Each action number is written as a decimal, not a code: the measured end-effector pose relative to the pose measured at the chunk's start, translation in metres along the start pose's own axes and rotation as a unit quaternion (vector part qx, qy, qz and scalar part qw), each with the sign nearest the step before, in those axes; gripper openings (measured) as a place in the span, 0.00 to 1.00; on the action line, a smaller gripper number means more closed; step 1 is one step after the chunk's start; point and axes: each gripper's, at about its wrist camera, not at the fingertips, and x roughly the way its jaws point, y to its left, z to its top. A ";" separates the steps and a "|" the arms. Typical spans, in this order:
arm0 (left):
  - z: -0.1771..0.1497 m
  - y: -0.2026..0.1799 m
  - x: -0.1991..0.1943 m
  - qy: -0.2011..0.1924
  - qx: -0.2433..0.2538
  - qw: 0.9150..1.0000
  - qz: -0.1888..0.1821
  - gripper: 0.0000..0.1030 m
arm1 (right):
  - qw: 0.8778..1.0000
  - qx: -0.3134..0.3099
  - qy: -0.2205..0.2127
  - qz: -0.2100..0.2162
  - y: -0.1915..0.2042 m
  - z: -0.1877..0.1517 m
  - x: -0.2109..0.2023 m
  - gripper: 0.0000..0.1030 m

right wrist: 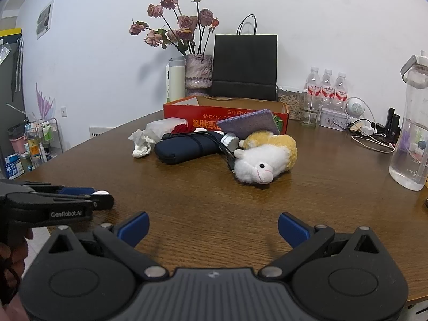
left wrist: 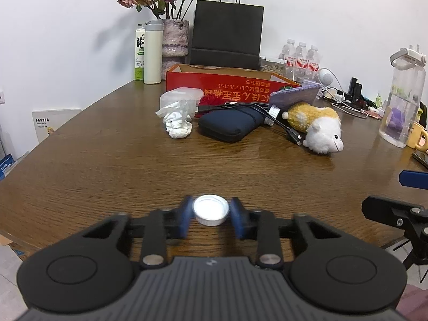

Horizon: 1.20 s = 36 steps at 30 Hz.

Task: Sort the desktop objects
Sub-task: 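Lower the left gripper onto the white bottle cap and close it, then carry the white cap with the left gripper over the cardboard box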

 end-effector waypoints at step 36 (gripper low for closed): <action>0.072 0.021 0.051 -0.033 -0.014 0.999 -0.013 0.28 | 0.993 -0.102 0.042 0.032 -0.007 0.103 0.152 0.65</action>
